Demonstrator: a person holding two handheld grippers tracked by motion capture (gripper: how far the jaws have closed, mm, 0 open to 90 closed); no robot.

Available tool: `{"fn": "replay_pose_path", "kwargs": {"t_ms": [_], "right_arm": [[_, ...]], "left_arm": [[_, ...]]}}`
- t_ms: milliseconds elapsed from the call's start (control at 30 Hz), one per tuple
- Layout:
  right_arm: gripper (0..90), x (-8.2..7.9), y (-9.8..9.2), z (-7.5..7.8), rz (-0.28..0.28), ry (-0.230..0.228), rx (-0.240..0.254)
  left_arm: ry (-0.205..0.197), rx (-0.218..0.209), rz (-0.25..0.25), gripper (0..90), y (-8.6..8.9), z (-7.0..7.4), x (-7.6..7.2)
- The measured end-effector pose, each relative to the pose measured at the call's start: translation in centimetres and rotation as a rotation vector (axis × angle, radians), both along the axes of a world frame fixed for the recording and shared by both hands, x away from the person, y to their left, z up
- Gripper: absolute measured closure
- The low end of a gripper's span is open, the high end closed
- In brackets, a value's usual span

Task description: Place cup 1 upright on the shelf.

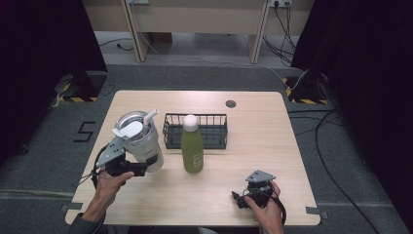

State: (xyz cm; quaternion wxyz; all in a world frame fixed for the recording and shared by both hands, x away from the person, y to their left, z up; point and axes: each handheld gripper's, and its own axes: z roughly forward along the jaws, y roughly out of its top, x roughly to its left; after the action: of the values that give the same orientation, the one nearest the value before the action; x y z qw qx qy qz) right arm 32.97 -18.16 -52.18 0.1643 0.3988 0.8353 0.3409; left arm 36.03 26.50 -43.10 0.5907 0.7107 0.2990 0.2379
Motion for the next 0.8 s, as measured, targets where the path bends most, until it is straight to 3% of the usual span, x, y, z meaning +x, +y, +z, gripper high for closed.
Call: {"fn": "replay_pose_path", "kwargs": {"t_ms": [467,800], "right_arm": [[0.4,0.0,0.0,0.0,0.005,-0.003,-0.002],[0.4,0.1,0.0,0.0,0.008,-0.003,-0.005]], "left_arm": [[-0.004,0.011,-0.032,10.2,-1.0,4.2,4.0],[-0.004,0.008,-0.019,10.2,-1.9,5.6,6.9]]}}
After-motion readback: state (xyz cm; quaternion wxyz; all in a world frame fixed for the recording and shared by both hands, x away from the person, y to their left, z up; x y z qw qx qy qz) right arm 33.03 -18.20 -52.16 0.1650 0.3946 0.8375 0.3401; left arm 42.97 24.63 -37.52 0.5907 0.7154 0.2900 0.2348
